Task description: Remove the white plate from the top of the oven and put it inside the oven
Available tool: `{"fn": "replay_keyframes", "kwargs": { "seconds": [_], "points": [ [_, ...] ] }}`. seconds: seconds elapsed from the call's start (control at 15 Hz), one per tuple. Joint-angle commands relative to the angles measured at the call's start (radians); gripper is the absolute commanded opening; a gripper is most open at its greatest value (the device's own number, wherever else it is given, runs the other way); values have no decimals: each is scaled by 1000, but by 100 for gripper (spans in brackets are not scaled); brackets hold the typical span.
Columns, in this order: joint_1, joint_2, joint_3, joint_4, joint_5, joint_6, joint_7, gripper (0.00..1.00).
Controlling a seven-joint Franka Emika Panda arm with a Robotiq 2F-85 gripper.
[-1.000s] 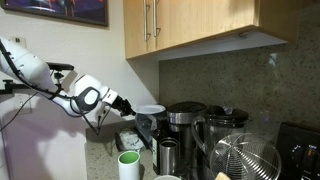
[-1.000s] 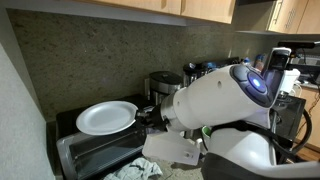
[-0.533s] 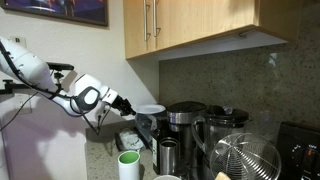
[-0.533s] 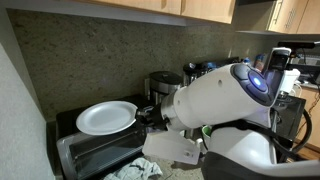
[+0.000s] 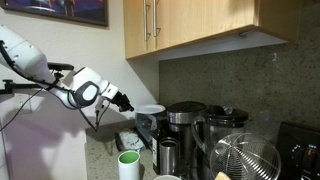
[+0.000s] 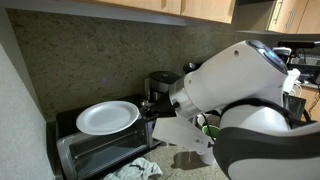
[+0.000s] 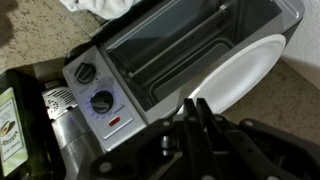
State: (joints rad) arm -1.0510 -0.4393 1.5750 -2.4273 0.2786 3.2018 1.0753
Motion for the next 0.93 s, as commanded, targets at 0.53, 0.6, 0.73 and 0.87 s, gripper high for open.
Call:
{"fn": "replay_keyframes", "kwargs": {
  "seconds": [0.53,0.6,0.73,0.87],
  "points": [
    [123,99,-106,7,-12,-82,-74,40],
    [125,95,-97,12,-12,-86,-73,47],
    [127,85,-92,13,-12,-87,-72,49],
    [127,84,-93,13,-12,-87,-72,49]
  ]
}}
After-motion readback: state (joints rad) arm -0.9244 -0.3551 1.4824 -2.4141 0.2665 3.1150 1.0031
